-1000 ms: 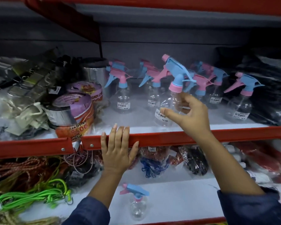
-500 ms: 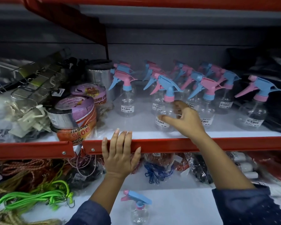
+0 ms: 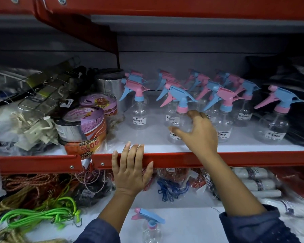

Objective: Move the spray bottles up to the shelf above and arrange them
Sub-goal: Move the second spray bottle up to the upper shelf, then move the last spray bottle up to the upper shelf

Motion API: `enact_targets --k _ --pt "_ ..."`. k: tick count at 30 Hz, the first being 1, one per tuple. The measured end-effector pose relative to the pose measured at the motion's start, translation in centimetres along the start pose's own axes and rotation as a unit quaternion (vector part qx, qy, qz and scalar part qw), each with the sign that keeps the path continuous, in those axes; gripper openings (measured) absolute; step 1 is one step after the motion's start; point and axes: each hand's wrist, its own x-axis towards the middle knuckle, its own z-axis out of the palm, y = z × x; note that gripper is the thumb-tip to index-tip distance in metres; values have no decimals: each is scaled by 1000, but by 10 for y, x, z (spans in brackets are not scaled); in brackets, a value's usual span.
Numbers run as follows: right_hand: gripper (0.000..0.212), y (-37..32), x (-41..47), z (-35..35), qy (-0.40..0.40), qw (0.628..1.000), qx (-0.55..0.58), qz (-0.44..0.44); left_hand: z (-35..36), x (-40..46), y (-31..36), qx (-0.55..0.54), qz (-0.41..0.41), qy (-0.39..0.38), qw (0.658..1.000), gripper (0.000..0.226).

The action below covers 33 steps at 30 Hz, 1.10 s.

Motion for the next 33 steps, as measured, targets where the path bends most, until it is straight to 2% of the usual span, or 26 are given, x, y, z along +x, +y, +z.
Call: enact_targets --k 8,11,15,19,24,28,33 --pt "59 7 7 -7 -114 991 65 -24 0 -1 1 0 -3 -8 1000 49" --pt "59 7 6 -8 -127 988 86 -24 0 0 1 -1 -4 -9 1000 48" --pt "60 7 5 -7 -127 989 72 -35 -1 0 1 1 -2 -8 1000 48" --pt "74 7 -6 -11 -140 989 7 -35 -2 0 1 -3 -3 -9 1000 48" --pt "67 13 -53 -13 -22 991 -50 -120 -1 0 1 -6 4 0 1000 47" --pt "57 27 -95 -5 84 972 -60 -212 0 -1 2 -6 6 8 1000 46" --pt "42 58 -148 22 126 951 -26 -281 1 -4 1 1 7 11 1000 46"
